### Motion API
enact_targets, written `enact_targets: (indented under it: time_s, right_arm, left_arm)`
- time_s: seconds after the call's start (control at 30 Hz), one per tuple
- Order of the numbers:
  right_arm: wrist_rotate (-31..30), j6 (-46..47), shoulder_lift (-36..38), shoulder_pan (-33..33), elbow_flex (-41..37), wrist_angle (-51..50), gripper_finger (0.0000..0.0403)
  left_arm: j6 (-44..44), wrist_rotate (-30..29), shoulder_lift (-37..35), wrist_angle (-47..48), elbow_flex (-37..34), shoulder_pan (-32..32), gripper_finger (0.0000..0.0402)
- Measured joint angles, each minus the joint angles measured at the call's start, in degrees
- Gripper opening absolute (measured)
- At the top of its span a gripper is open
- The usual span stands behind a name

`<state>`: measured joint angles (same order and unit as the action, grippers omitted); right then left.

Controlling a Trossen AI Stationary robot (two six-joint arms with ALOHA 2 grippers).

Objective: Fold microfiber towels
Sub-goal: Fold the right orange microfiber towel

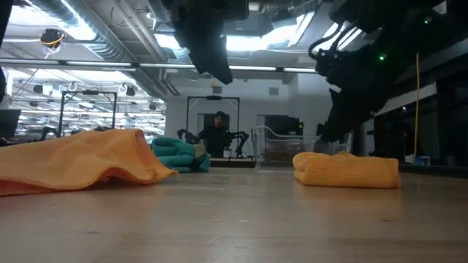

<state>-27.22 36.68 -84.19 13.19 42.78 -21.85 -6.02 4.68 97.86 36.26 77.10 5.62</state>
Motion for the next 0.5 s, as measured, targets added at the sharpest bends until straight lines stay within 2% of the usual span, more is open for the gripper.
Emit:
enact_targets:
  time_s: [0.13, 0.27, 0.4, 0.5]
  right_arm:
    - [3.2, -14.3, -0.1, -0.8, 0.0, -0.3, 0.0214]
    - [6.2, -23.9, 0.2, -1.8, 0.0, 0.6, 0.0214]
    - [17.0, -32.8, 0.6, -3.3, 0.0, 0.8, 0.0214]
    - [20.5, -35.6, -0.3, -4.8, 0.0, 1.6, 0.0214]
  left_arm:
    - [0.1, -1.6, 0.0, -0.1, 0.0, 1.1, 0.0045]
    - [0.1, -4.0, 0.0, -0.1, 0.0, 1.8, 0.0045]
    - [0.1, -4.6, 0.0, -0.3, 0.0, 1.9, 0.0045]
    - [0.1, -4.8, 0.0, -0.3, 0.0, 1.9, 0.0045]
